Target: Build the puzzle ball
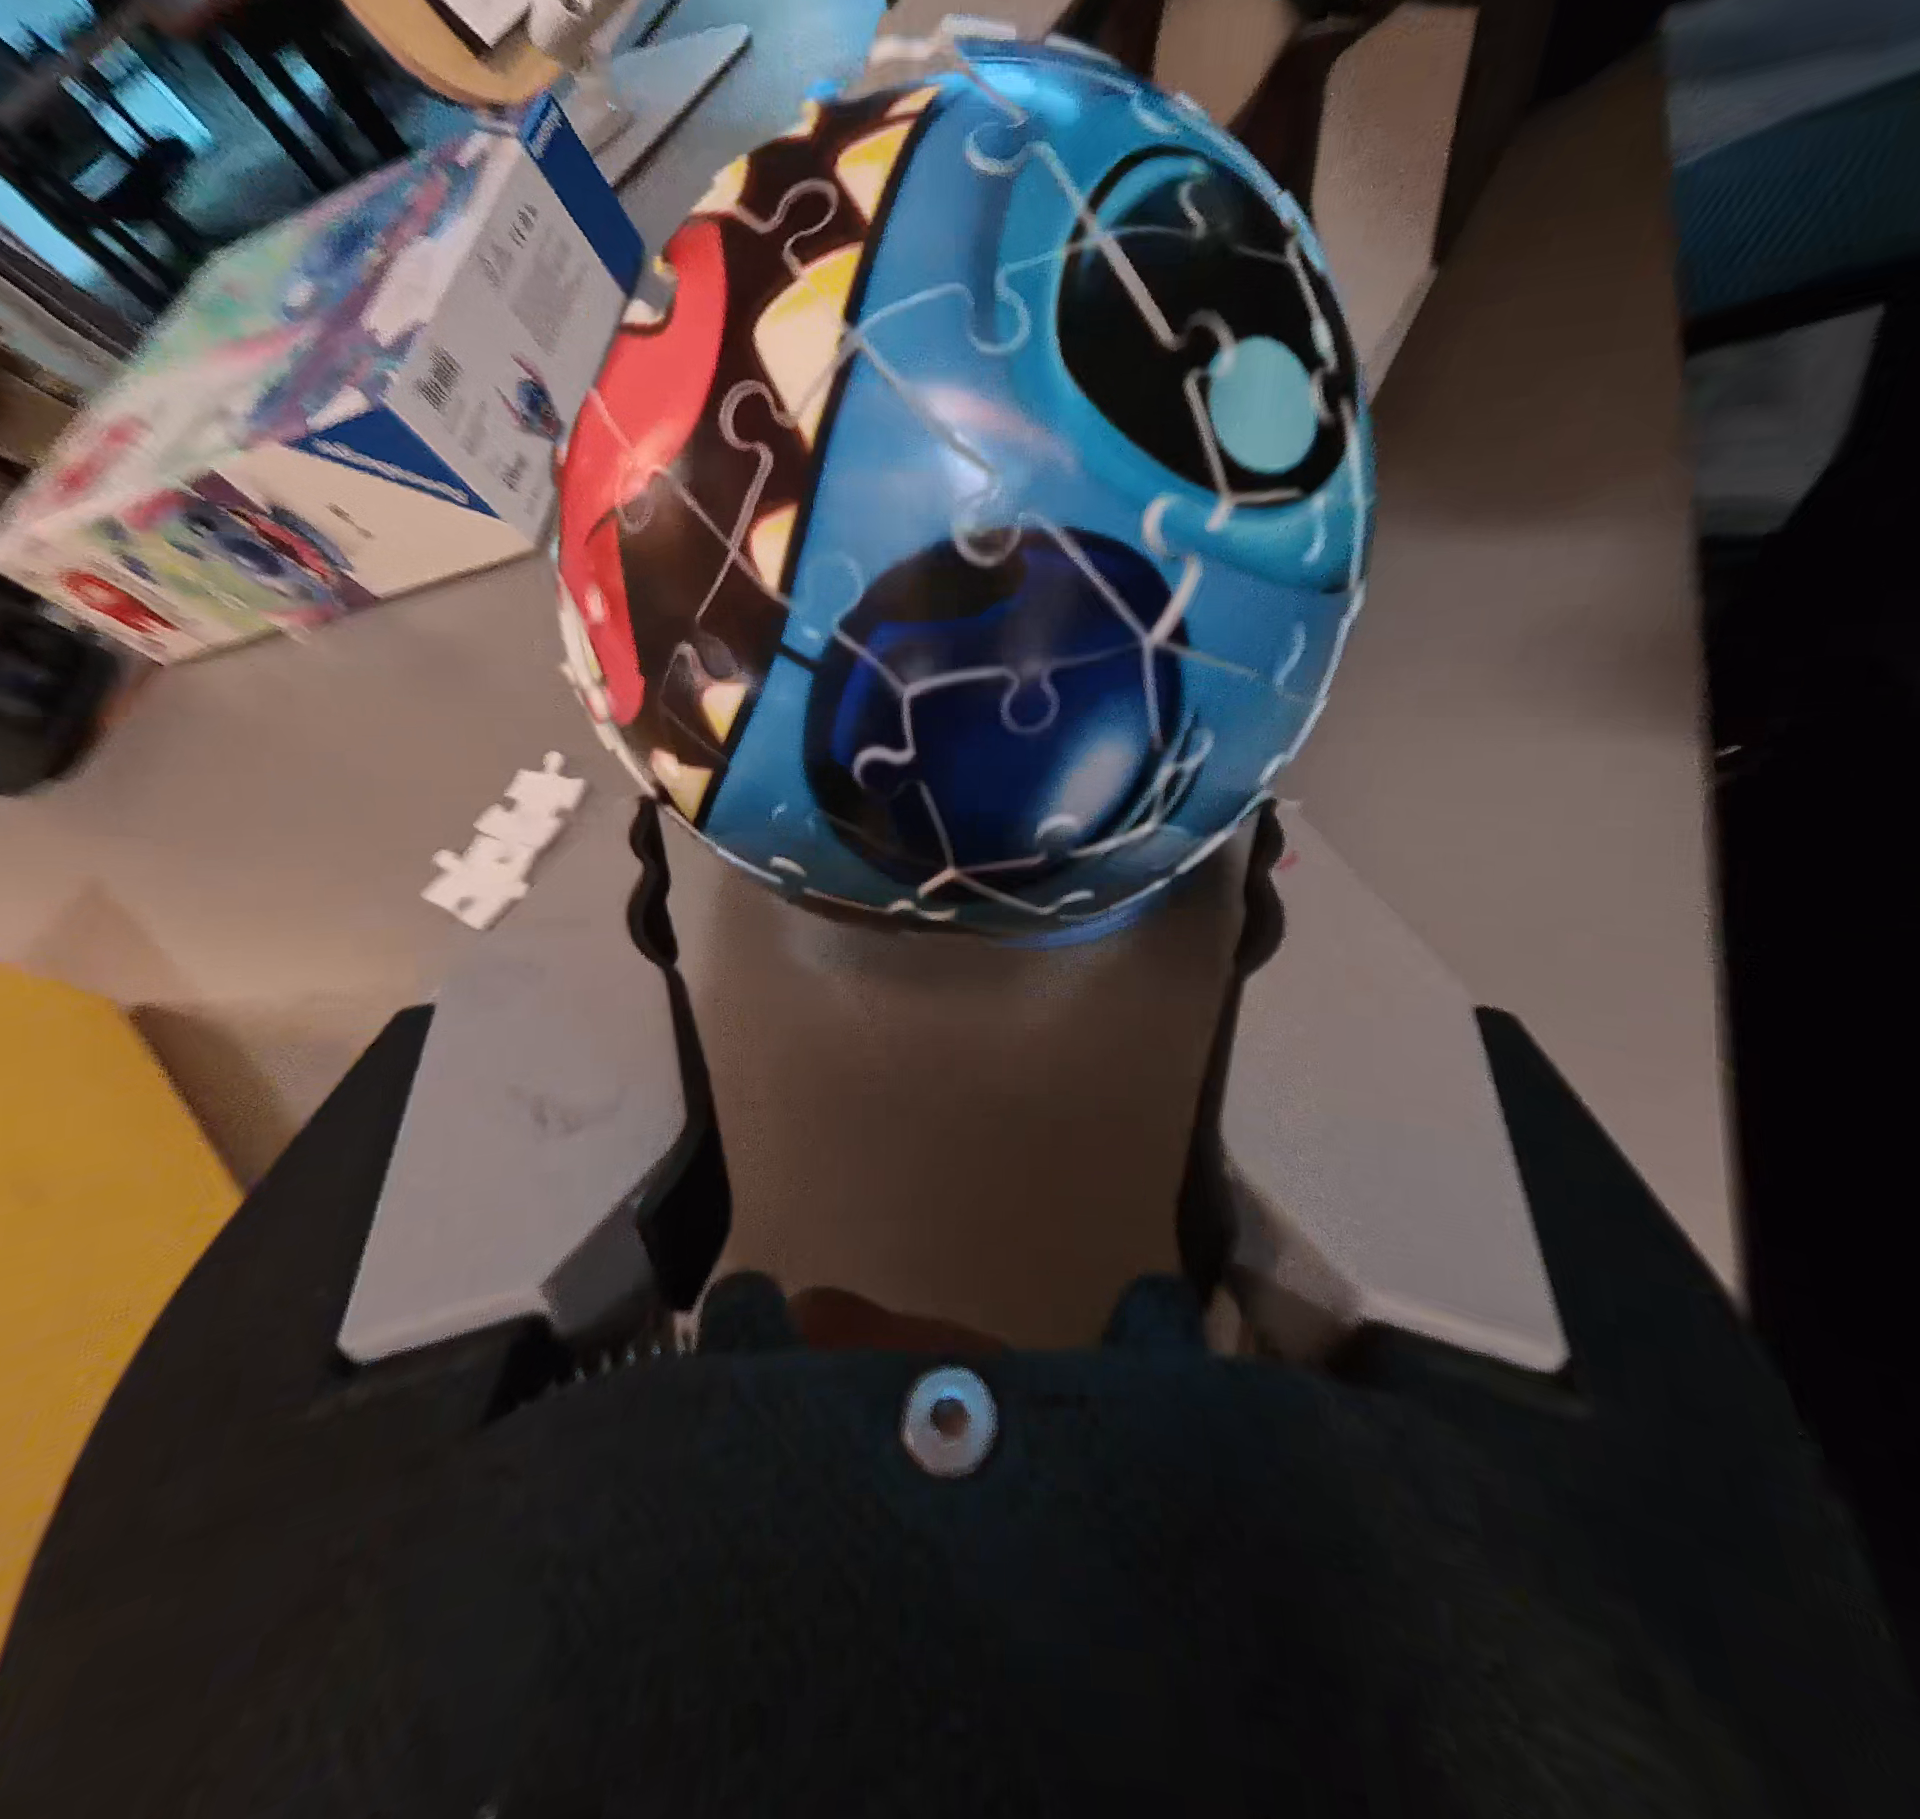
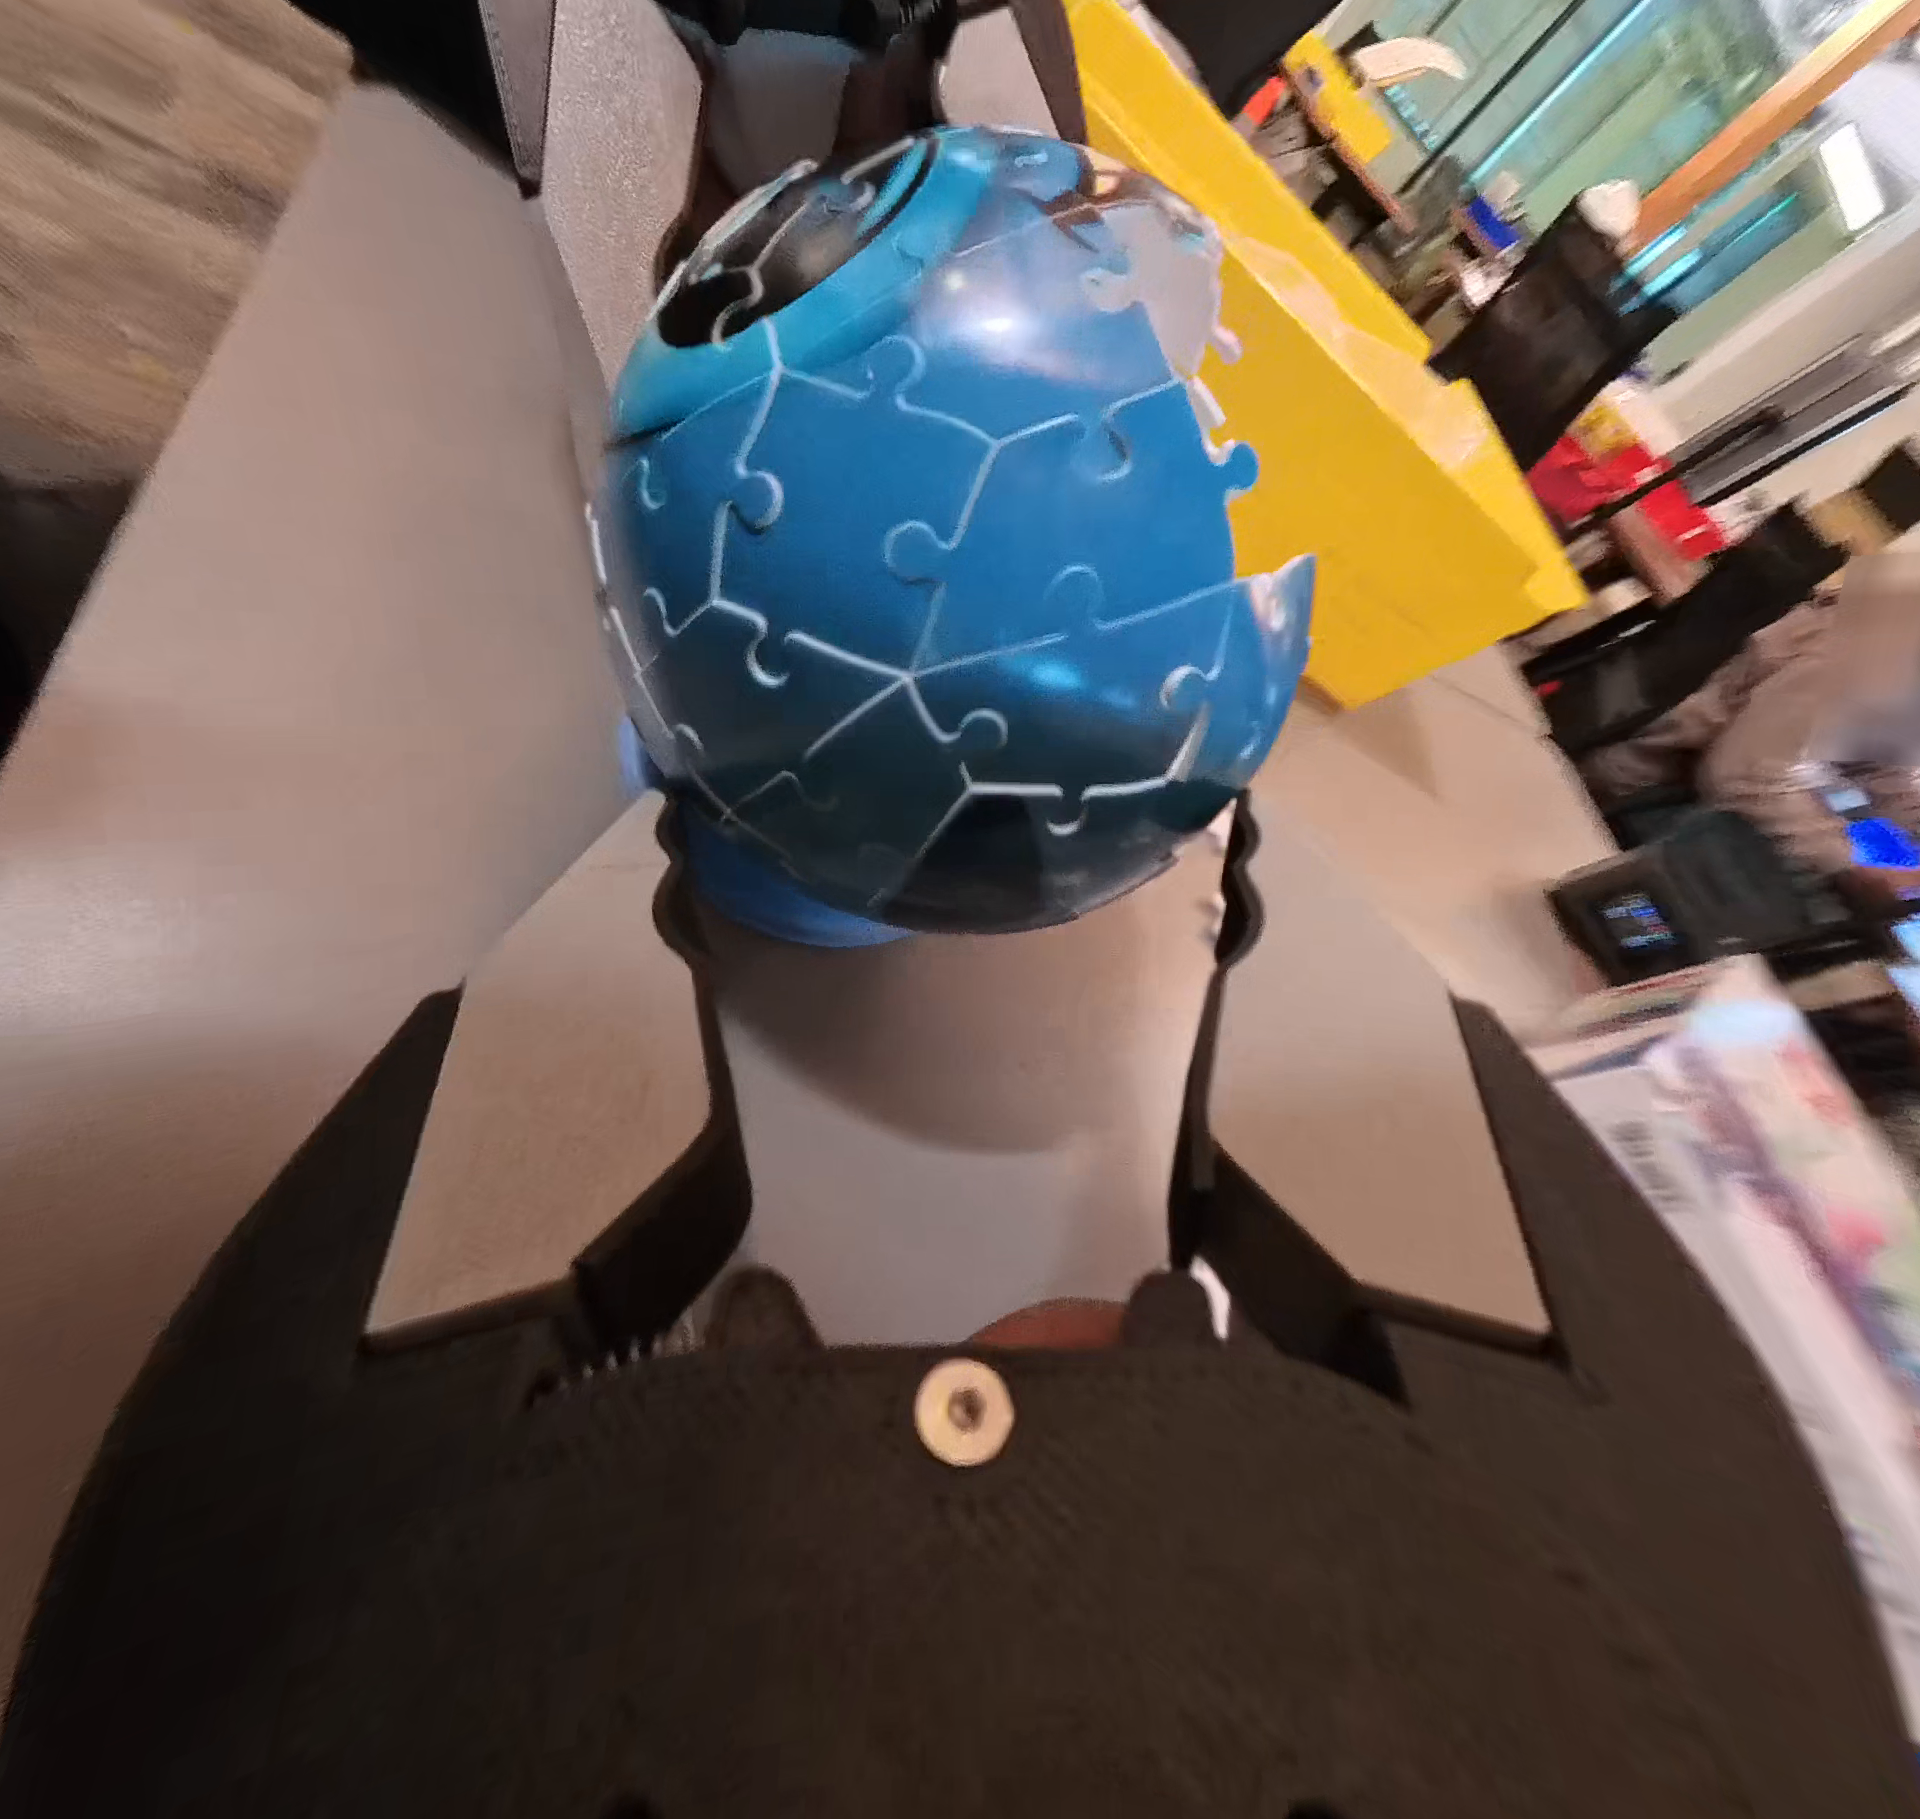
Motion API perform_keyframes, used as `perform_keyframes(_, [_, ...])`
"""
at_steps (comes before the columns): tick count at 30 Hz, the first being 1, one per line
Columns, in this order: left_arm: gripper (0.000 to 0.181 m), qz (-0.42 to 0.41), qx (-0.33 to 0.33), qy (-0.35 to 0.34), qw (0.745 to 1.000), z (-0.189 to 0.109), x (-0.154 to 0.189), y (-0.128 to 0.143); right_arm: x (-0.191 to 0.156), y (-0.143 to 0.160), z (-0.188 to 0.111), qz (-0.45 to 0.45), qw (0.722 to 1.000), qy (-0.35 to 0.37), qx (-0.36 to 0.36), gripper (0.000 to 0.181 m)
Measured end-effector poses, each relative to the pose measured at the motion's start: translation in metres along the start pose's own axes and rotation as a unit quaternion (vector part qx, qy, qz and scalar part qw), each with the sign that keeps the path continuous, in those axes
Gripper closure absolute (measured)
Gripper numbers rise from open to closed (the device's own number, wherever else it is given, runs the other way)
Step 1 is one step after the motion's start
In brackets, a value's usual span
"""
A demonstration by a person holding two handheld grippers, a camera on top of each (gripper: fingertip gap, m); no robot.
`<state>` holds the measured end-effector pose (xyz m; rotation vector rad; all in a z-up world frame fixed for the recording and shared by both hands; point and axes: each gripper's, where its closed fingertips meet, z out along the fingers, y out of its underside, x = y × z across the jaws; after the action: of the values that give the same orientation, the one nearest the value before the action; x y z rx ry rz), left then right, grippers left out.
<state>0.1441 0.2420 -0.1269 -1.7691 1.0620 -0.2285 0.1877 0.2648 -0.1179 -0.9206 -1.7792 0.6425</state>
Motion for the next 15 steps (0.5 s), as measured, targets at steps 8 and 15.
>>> perform_keyframes(8, [0.074, -0.194, -0.016, 0.09, 0.977, -0.013, 0.005, -0.012, -0.014, -0.003, 0.002, 0.275, 0.946, -0.17, 0.005, 0.081])
perform_keyframes(15, [0.077, -0.093, 0.059, 0.001, 0.994, -0.022, -0.003, -0.012, -0.009, 0.001, -0.008, 0.276, 0.947, -0.166, 0.017, 0.09])
